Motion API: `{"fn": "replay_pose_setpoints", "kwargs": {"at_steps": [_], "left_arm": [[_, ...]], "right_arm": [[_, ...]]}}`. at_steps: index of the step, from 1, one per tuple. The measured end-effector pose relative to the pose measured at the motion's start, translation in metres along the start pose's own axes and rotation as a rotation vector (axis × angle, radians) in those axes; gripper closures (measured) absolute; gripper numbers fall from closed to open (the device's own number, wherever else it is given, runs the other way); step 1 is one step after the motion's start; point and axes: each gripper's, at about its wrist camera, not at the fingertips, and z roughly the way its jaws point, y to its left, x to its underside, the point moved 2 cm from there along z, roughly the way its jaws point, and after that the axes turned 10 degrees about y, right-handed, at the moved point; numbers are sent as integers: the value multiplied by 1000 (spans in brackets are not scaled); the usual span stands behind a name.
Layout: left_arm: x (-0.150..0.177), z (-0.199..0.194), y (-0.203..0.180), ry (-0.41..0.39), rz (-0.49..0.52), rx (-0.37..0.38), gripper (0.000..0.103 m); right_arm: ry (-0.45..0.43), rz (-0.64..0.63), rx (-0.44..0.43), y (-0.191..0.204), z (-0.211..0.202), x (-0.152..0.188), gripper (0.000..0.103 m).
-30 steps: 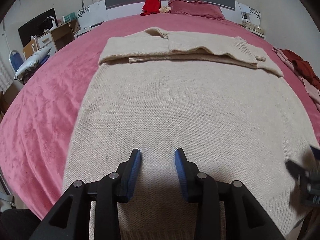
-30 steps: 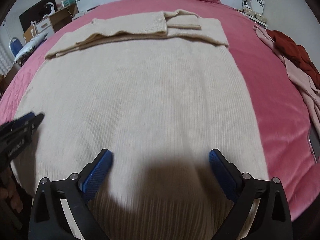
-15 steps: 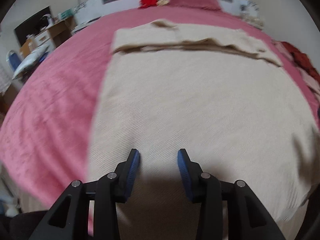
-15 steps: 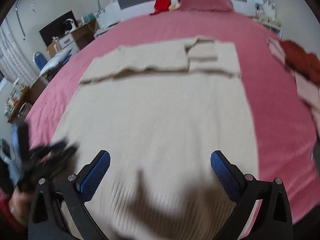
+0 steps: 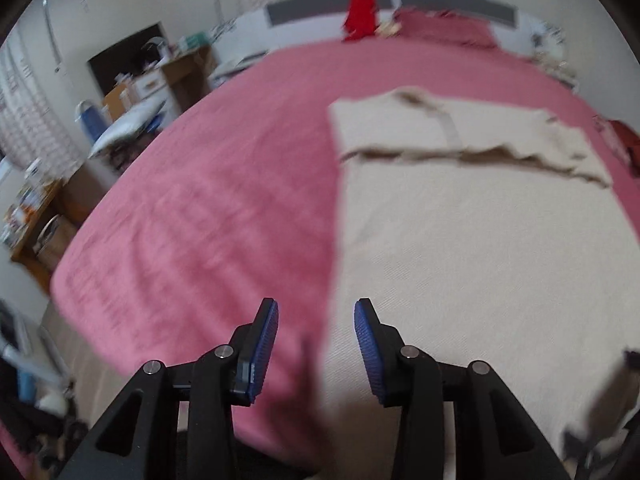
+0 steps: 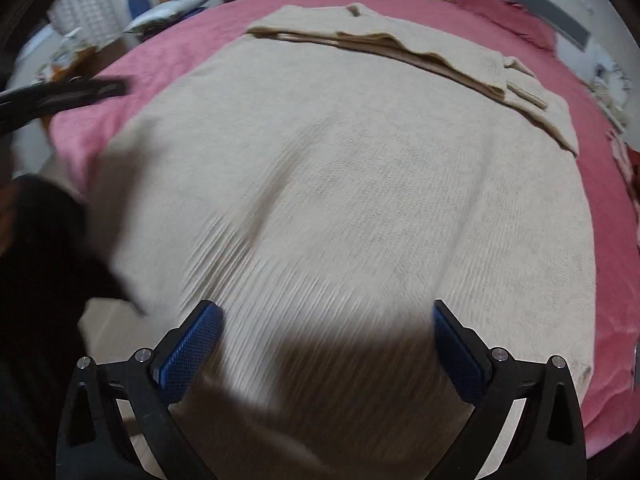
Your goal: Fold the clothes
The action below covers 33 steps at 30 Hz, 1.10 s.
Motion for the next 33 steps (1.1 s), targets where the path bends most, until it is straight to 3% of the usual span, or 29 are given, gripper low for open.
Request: {"fn": "replay_pose_setpoints", "kwargs": {"at_steps": [3, 6, 9, 12, 17, 20, 22, 24, 27, 33], "left_arm": [[-6, 21, -47, -1, 91, 45, 62], [-2, 42, -83, 29, 173, 17, 62], [7, 47, -91, -16, 244, -66, 62], [18, 45, -86, -30, 329, -132, 60], [26, 44, -58, -1, 273, -124, 59], [28, 35, -55, -5, 251, -96, 60], [25, 21, -52, -69, 207, -48, 60], [22, 7, -52, -120, 170, -3, 60], [6, -7, -56, -183, 125, 80, 60], [-84, 4, -87, -203, 71, 180, 60]], "right_arm": [[-126, 77, -79, -31, -36, -7, 1], [-175, 177, -30, -76, -42, -31, 1], [-98, 187, 33, -106, -16, -37, 1], [-1, 212, 38, -132, 5, -9, 1], [88, 339, 90, -167, -4, 46, 1], [-11, 425, 21, -176, -29, 40, 1], [-79, 476, -27, -181, -45, 35, 1], [-165, 436, -104, -177, -51, 16, 1], [-206, 342, -120, -167, -39, -19, 1], [-278, 306, -96, -191, -30, -85, 2]]}}
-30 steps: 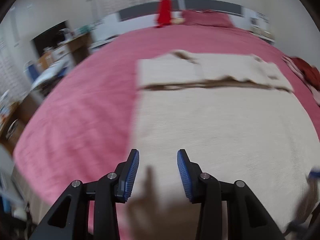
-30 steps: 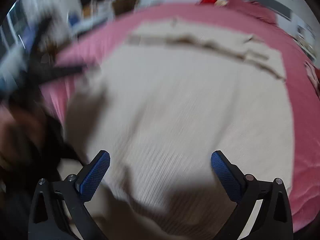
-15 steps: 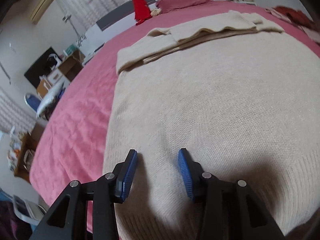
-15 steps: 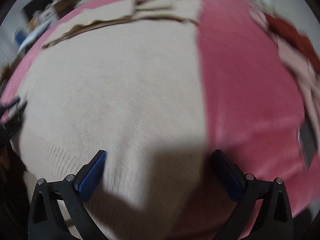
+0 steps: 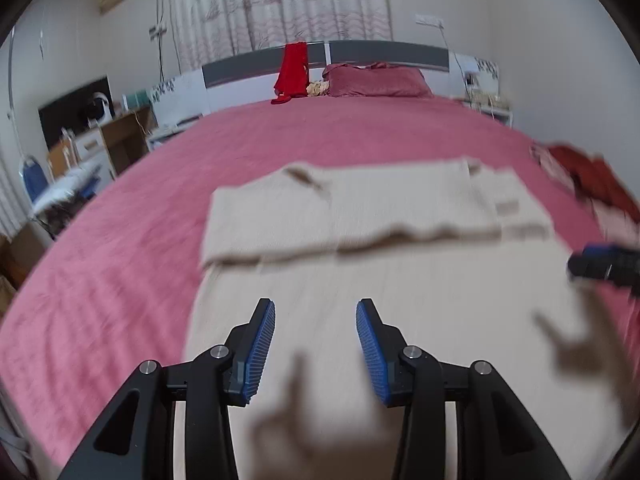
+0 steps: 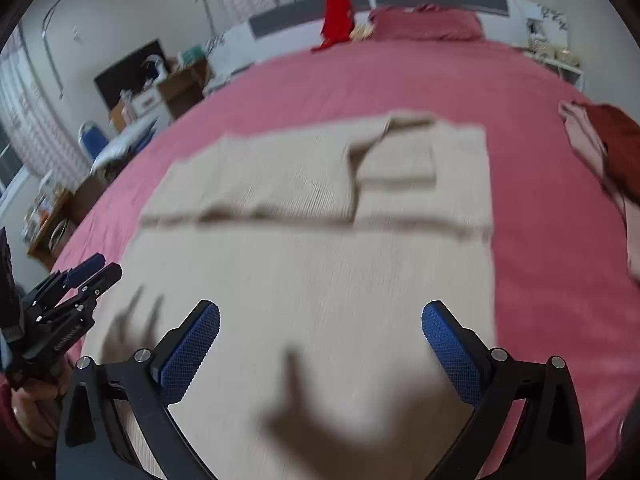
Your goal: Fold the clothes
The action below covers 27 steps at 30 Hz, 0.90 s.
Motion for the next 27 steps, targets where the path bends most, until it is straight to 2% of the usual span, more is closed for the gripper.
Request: {"fn": "replay_pose_setpoints", "kwargs": {"at_steps": [1, 3, 7, 9, 11, 13, 14, 16, 19, 20, 21, 22, 23, 25, 26, 27], "left_arm": [[-18, 12, -6, -4, -6, 12, 60], [-54, 35, -17, -13, -17, 37, 60], [-125, 81, -39, -30, -40, 87, 60], [-142, 106, -54, -31, -27, 112, 60], [-142, 134, -67, 9, -4, 145, 60], [-121, 164, -76, 114, 21, 151, 60], [-112, 167, -77, 112, 22, 152, 60], [-100, 158, -76, 41, 17, 165, 60], [-93, 159, -73, 43, -1, 187, 60], [-91, 159, -73, 43, 1, 192, 60], [-89, 158, -72, 39, 2, 195, 60], [-87, 157, -72, 32, 3, 198, 60], [-86, 157, -72, 28, 5, 197, 60], [-85, 158, -72, 22, 7, 197, 59], [-84, 158, -71, 22, 3, 204, 59], [-84, 157, -68, 21, -4, 214, 59]], "right_arm": [[-24, 11, -18, -5, 0, -10, 6], [-35, 63, -72, -22, 6, -34, 31], [-25, 183, -161, -58, 23, -67, 41], [-22, 208, -213, -66, 32, -78, 49], [-33, 226, -286, -70, 42, -89, 57], [-48, 249, -373, -70, 55, -105, 61], [-53, 260, -409, -69, 62, -113, 61], [-54, 280, -444, -65, 81, -131, 61], [55, 305, -434, -60, 127, -144, 62], [86, 313, -428, -60, 141, -147, 65], [79, 327, -404, -72, 145, -147, 89], [73, 341, -379, -84, 150, -148, 98], [61, 360, -358, -97, 153, -148, 103], [-5, 432, -336, -124, 146, -148, 103], [-24, 441, -292, -133, 141, -149, 100], [-23, 429, -307, -129, 139, -146, 96]]}}
